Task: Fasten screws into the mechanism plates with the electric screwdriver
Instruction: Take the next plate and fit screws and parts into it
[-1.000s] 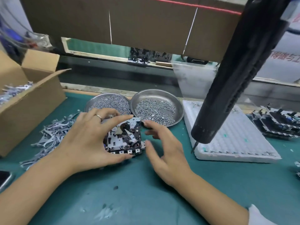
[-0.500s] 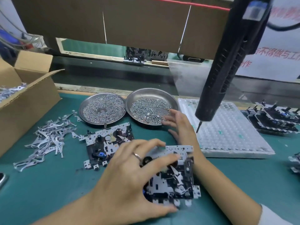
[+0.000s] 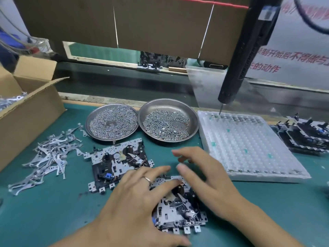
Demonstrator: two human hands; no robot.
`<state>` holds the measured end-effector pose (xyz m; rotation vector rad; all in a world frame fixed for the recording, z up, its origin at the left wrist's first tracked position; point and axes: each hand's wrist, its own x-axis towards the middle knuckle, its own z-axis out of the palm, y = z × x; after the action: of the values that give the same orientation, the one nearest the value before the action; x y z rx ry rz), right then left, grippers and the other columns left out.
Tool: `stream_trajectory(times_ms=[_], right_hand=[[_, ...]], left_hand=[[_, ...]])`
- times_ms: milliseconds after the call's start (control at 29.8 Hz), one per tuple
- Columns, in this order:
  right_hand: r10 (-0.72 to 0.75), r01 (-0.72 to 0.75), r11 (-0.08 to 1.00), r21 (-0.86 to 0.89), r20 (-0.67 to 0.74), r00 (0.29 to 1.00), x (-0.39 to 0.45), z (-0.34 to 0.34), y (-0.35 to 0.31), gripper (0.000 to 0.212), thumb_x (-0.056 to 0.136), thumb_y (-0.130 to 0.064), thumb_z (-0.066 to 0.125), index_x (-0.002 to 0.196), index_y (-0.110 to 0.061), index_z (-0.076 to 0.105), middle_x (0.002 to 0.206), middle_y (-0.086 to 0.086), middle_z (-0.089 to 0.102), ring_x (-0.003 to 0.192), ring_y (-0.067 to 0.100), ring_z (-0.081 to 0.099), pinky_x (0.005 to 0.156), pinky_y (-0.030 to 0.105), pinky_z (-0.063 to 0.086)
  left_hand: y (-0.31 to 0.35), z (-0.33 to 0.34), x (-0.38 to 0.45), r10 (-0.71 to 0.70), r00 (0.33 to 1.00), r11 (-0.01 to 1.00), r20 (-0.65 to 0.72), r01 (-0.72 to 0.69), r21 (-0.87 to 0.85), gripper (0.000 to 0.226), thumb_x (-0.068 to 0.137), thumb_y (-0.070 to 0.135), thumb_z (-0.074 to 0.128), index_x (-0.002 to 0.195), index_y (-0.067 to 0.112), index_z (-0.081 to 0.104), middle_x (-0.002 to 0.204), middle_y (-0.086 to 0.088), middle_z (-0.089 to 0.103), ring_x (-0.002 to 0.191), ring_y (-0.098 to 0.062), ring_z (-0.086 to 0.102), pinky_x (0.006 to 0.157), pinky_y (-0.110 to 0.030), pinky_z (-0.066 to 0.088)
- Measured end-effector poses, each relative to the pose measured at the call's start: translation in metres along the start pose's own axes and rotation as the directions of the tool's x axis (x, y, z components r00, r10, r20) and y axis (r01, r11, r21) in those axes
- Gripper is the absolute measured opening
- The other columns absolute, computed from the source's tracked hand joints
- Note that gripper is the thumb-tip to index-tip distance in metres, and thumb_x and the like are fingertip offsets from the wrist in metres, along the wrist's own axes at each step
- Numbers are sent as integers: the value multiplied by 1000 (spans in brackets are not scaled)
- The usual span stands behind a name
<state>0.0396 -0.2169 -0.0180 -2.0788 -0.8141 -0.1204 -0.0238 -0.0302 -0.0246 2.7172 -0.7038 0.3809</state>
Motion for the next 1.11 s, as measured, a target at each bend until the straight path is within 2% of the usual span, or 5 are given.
stream_trajectory(times_ms=[268,403,637,805,1107], right_hand=[[-32,74,948,-309,140,990,-3,9,0,47,97,-46,34,132,-21,52,119,-8,58,113,7,51,96,26,38],[12,16,958,-285,96,995,-1,12,1,38,98,-39,41,126,-19,58,110,-6,61,107,7,51,93,27,39],[-91,121,976,-181,165,982,-8,5,-20,53,86,-64,49,127,-32,56,121,-16,53,117,1,48,99,21,37],[-152,382,706,-596,400,904,-13,18,-28,84,72,-85,43,140,-35,41,132,-3,54,113,15,53,97,33,44],[-229,415,720,-557,374,899,-9,20,-21,76,76,-78,49,132,-27,54,125,-1,58,109,21,55,95,33,45]], left_hand=[[-24,-16,4,-26,938,997,-345,1,-73,47,76,56,59,102,19,71,108,7,67,98,-10,58,89,-33,41],[-73,-36,14,-172,834,939,-524,299,168,30,87,25,48,89,7,71,81,-9,69,74,-29,64,69,-41,46],[-135,-46,9,-751,599,552,-278,800,233,32,92,25,48,120,12,55,116,-20,54,108,-39,47,82,-48,44],[-142,-45,7,-789,587,533,-178,800,275,40,95,32,49,131,14,50,128,-17,48,116,-37,47,87,-46,44],[-149,-48,6,-777,599,591,-192,800,103,30,92,21,57,119,9,62,112,-18,52,106,-40,52,92,-46,45]])
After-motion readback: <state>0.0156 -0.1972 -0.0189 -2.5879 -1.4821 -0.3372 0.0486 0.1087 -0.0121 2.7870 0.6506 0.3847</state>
